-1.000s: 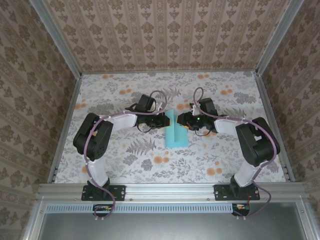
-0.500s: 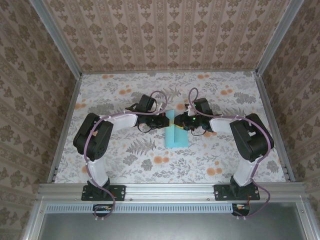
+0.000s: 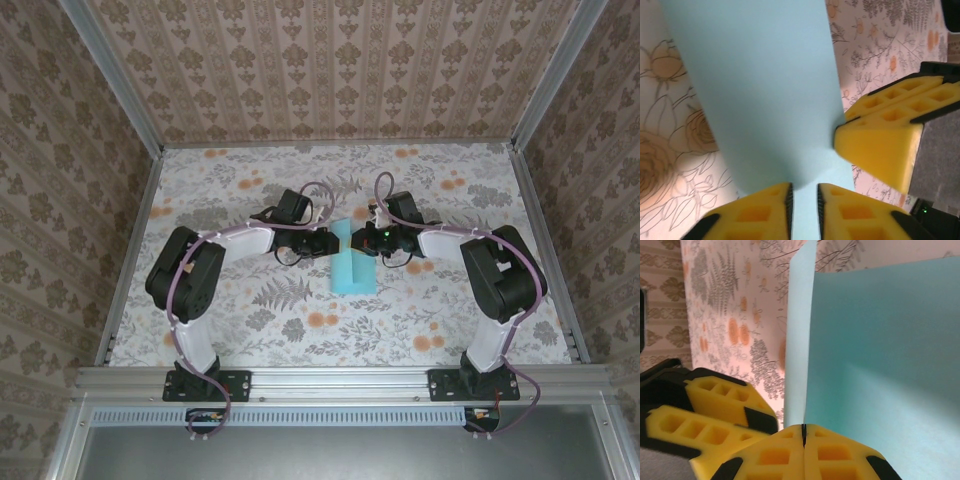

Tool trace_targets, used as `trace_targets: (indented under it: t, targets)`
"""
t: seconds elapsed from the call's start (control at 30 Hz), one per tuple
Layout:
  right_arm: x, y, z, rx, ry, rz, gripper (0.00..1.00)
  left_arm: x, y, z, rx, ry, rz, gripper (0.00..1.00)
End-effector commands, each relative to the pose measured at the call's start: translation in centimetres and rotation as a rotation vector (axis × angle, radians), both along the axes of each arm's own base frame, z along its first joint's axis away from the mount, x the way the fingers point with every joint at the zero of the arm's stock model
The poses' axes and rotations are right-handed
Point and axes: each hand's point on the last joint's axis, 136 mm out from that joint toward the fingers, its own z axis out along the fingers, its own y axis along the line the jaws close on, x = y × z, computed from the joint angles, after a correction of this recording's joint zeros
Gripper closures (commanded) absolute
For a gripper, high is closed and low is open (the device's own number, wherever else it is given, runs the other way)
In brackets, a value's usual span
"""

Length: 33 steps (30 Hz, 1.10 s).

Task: Fold a paper plane with a square sheet of paper (fold left side to right side)
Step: First fold in half a square sheet of paper at the center of the table.

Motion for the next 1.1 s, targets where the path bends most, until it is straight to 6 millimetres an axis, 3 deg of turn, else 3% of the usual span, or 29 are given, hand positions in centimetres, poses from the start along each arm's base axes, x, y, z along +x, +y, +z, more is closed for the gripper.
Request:
trace_targets:
  t: [0.0,0.3,0.7,1.07]
  targets:
    - [0.1,-1.2,-1.0,-0.114,0.002,0.000,0.93,0.6,0.9,2.3,0.021,-0.068,0.012,0.70]
    - [-0.1,-3.4,-2.4,-0.242,0.020,-0.024,0.93,0.7,1.3,0.4,0.071,-0.022,0.038,0.50]
    - [-0.4,-5.2,-3.5,-0.349,0.046,-0.044,0.92,0.9,-0.9,-1.9,0.153,0.042,0.045,0.42]
    - [-0.4,-5.8,-3.8,-0.385,0.048,-0.057,0.90,0.3,-2.1,-3.8,0.217,0.064,0.014,0.43]
